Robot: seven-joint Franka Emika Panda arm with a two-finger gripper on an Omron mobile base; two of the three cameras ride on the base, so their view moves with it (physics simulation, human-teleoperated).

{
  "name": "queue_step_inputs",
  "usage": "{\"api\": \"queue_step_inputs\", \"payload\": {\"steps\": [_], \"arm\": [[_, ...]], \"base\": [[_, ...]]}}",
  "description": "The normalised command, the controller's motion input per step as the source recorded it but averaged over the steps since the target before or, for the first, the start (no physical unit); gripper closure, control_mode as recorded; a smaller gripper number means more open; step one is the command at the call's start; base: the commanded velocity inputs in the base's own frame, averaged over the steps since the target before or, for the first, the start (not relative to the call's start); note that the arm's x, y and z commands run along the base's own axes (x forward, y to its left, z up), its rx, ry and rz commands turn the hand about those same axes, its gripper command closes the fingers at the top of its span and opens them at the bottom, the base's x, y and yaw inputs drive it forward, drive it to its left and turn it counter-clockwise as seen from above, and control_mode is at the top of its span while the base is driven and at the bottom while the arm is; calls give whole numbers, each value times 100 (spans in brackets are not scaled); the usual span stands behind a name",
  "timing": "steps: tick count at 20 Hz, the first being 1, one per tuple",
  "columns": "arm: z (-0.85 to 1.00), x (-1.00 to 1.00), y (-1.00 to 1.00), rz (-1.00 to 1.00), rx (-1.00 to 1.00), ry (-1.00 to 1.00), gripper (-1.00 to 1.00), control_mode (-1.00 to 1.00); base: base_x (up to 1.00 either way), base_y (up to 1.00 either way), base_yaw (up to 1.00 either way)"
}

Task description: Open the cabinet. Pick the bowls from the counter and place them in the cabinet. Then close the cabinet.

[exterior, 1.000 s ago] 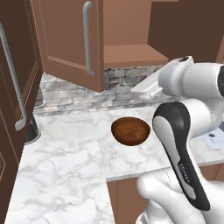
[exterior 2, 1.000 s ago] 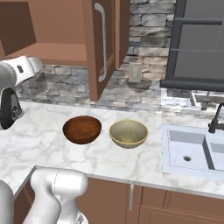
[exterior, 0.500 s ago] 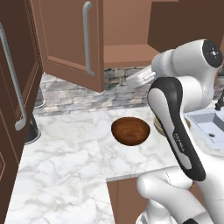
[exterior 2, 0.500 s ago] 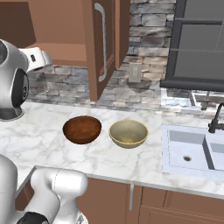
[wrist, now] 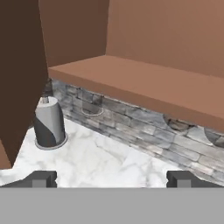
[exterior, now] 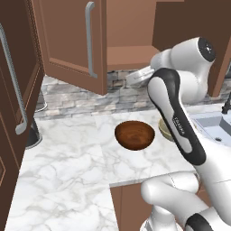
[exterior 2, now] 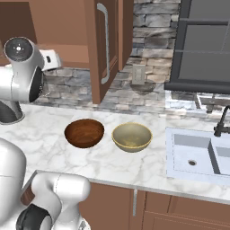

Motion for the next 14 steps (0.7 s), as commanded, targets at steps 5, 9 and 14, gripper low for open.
{"api": "queue_step_inputs", "payload": {"steps": [5,9,14], "arm": [[-16,41,14,9,12,0,-100,-100],[-8,50,28,5,10,0,-100,-100],[-7,45,60,4,7,0,-100,-100]], "base": [[0,0,0],[0,0,0],[0,0,0]]}}
